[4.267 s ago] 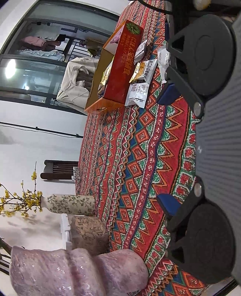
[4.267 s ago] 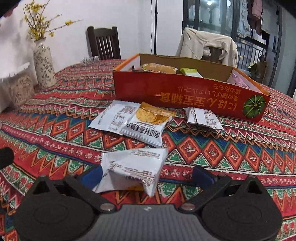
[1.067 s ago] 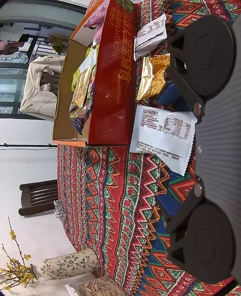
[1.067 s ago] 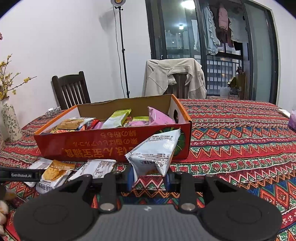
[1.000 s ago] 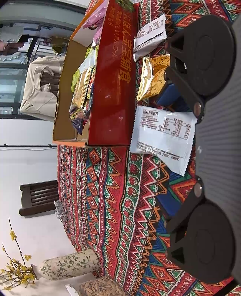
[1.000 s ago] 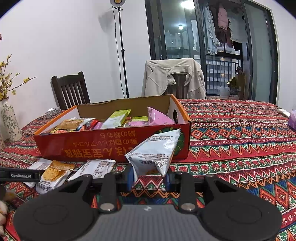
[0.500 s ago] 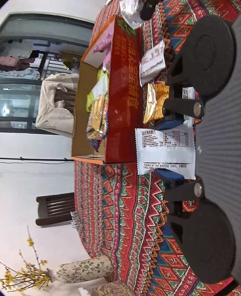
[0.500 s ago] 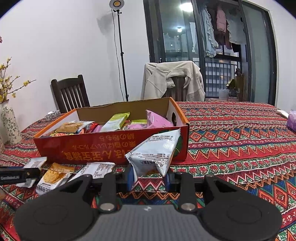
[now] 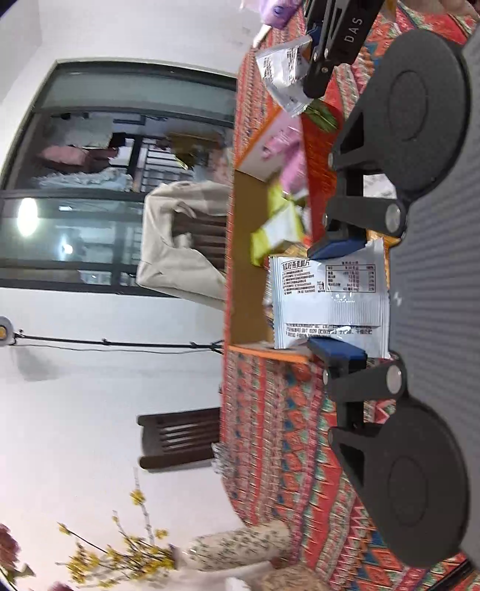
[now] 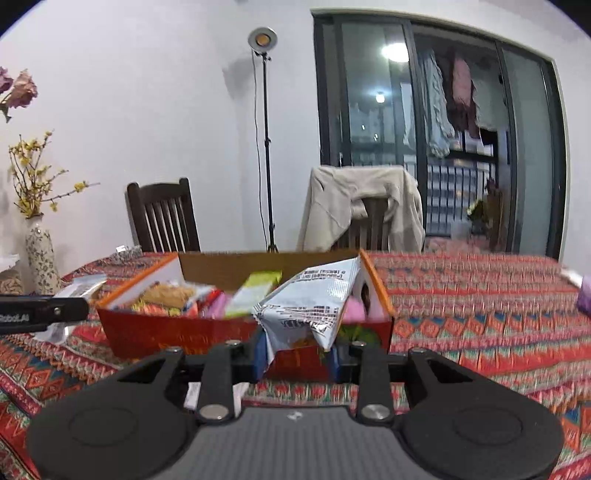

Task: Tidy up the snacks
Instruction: 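Carry both packets into the cardboard box and open both grippers, then withdraw both grippers and grasp the gold pumpkin-seed packet with the left gripper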

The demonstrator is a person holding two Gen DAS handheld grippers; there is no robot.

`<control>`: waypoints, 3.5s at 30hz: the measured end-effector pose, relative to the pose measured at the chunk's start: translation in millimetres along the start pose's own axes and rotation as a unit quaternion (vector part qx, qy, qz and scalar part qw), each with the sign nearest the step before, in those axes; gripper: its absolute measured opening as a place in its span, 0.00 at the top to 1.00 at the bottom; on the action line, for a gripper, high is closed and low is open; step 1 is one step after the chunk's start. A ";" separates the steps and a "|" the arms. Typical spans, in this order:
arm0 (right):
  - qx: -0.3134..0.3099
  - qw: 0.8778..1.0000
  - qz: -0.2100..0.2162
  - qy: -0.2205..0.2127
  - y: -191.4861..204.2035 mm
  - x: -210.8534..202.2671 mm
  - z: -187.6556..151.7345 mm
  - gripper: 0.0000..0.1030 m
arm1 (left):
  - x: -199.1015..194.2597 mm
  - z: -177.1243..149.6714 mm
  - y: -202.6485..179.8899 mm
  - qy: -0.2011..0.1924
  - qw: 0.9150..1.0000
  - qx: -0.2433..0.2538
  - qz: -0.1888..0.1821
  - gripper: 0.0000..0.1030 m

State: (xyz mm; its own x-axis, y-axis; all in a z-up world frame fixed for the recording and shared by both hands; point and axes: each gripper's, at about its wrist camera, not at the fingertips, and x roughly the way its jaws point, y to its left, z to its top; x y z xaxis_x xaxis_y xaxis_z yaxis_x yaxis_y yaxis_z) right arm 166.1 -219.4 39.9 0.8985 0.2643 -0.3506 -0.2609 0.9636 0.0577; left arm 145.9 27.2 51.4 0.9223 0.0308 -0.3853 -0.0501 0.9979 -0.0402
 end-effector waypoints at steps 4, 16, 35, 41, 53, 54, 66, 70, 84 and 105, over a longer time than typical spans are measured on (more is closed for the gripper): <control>-0.006 1.000 -0.002 -0.020 -0.1 2.4 21.5 0.70 | 5.1 14.6 -12.3 -0.014 1.000 0.006 -0.010 0.55; 0.000 0.999 -0.004 -0.038 -3.2 48.6 64.4 0.70 | 60.0 58.1 -30.3 -0.021 0.999 -0.028 -0.026 0.55; -0.008 1.000 -0.018 -0.005 -13.7 111.9 44.8 0.70 | 120.6 45.1 -27.2 -0.013 0.999 -0.038 0.008 0.55; -0.008 1.000 -0.022 0.011 -12.4 111.7 41.3 0.52 | 117.3 40.1 -19.9 -0.023 0.998 -0.057 -0.005 0.14; -0.005 0.999 -0.027 0.035 -11.9 106.6 38.3 0.00 | 115.7 37.1 -16.9 -0.028 0.998 -0.063 0.013 0.00; -0.006 0.999 -0.026 0.035 -11.6 106.0 38.3 0.00 | 115.0 36.7 -16.9 -0.028 0.997 -0.064 0.013 0.00; 0.005 1.000 -0.026 0.014 -17.4 81.8 53.2 0.00 | 90.0 58.7 -17.2 -0.036 0.996 -0.082 0.015 0.00; 0.011 1.000 -0.026 0.009 -18.5 68.8 60.0 0.00 | 73.6 63.7 -14.9 -0.041 0.996 -0.076 0.012 0.00; -0.020 0.997 -0.058 0.042 -22.0 21.5 23.3 0.00 | 28.7 27.8 -2.1 -0.013 0.999 -0.041 0.014 0.00; 0.063 0.992 -0.076 0.083 -60.6 9.6 -45.5 0.00 | 33.5 -35.8 -2.3 0.093 0.995 -0.022 0.031 0.00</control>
State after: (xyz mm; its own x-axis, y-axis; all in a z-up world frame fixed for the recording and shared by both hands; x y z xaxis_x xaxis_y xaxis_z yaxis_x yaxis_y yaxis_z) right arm 174.5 -277.0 -9.6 0.8504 0.1148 -0.5135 -0.0702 0.9919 0.1054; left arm 163.2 23.9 5.6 0.8305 0.0774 -0.5517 -0.1256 0.9908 -0.0502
